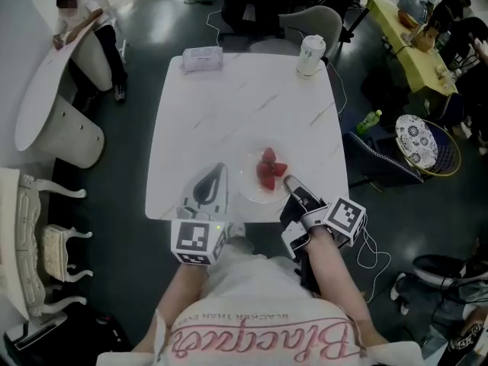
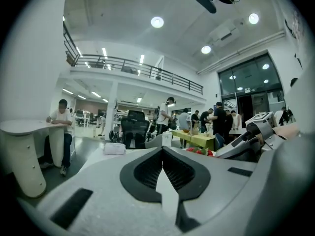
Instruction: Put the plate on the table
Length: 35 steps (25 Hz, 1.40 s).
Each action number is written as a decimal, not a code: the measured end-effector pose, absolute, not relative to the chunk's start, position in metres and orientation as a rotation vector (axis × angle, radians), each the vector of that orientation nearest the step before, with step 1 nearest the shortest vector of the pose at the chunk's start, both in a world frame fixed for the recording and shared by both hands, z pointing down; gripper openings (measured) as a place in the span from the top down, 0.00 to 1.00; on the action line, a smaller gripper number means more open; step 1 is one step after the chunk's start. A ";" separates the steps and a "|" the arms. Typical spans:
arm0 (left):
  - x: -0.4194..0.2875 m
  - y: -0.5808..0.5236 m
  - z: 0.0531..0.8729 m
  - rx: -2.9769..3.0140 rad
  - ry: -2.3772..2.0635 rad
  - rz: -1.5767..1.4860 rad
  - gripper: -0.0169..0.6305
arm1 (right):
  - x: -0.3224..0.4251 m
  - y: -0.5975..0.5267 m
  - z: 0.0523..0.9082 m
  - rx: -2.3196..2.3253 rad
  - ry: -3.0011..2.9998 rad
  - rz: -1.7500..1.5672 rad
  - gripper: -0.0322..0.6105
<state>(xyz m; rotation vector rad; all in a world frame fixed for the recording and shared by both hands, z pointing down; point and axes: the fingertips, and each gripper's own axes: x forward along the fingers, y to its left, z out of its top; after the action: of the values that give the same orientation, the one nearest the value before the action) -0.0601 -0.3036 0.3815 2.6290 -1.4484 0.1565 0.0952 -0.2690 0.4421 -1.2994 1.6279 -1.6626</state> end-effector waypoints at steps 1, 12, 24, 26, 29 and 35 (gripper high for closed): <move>-0.060 -0.314 0.385 2.628 -1.437 0.160 0.97 | 0.094 -0.279 0.445 -1.299 1.627 -1.668 0.93; -0.052 -0.367 0.408 2.633 -1.363 0.192 0.97 | 0.099 -0.334 0.465 -1.310 1.622 -1.660 0.93; -0.036 -0.407 0.446 2.568 -1.359 0.258 0.97 | 0.116 -0.380 0.522 -1.384 1.642 -1.741 0.93; -0.035 -0.412 0.453 2.554 -1.358 0.278 0.97 | 0.117 -0.386 0.536 -1.405 1.645 -1.764 0.93; -0.034 -0.418 0.466 2.540 -1.347 0.305 0.97 | 0.116 -0.394 0.553 -1.437 1.653 -1.783 0.93; -0.025 -0.426 0.487 2.499 -1.308 0.330 0.97 | 0.118 -0.414 0.581 -1.487 1.695 -1.814 0.93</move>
<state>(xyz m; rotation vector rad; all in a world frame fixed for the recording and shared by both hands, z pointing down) -0.0248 -0.4262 0.4865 2.4992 -1.3082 0.3300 0.1179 -0.4137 0.5814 -1.4867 1.6951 -1.8140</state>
